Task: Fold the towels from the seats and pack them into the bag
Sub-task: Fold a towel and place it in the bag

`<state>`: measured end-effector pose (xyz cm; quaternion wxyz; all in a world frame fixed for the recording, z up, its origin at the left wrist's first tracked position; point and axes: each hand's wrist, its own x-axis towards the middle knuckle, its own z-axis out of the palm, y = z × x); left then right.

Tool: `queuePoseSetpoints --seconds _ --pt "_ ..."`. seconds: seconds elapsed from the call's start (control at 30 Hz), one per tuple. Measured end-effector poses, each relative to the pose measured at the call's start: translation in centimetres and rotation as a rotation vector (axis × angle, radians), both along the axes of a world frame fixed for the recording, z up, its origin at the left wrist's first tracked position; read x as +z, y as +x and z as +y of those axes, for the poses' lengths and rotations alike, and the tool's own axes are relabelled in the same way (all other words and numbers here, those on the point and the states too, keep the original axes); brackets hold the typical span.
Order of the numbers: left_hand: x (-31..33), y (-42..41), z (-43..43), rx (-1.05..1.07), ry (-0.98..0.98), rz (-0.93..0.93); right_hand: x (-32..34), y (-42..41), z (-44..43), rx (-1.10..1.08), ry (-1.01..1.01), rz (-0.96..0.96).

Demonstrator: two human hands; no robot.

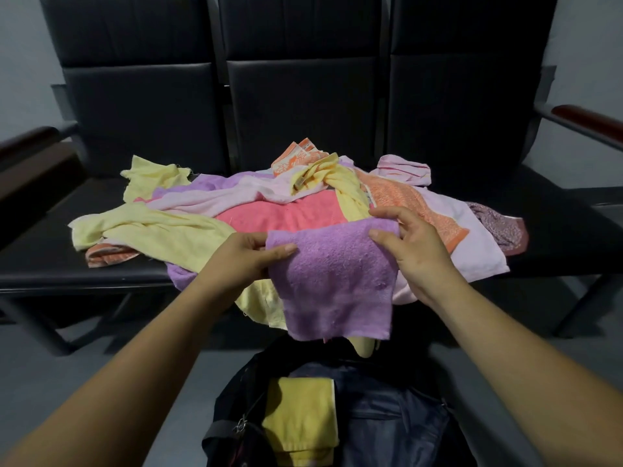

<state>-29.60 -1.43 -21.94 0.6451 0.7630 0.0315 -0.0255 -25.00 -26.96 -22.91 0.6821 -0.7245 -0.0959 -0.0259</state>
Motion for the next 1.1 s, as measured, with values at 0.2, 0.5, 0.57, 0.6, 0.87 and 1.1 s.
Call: queuePoseSetpoints --seconds 0.2,0.5,0.57,0.6,0.87,1.1 --pt "0.0 0.2 -0.8 0.078 -0.048 -0.095 -0.4 0.4 0.3 -0.047 0.052 0.15" --pt "-0.3 0.3 -0.7 -0.054 -0.116 -0.13 0.4 0.8 -1.9 0.16 -0.364 0.022" --pt "-0.3 0.4 -0.9 -0.019 -0.034 -0.17 0.0 1.0 -2.0 0.143 -0.333 -0.038" --pt "-0.4 0.5 -0.9 0.003 -0.011 -0.184 -0.1 0.9 -2.0 0.142 -0.32 -0.056" --pt "-0.5 0.8 -1.2 0.261 0.097 -0.22 -0.2 1.1 -1.7 0.081 0.15 0.235" --pt "-0.5 1.0 -0.5 0.056 0.366 -0.256 -0.2 0.9 -2.1 0.208 0.158 0.269"
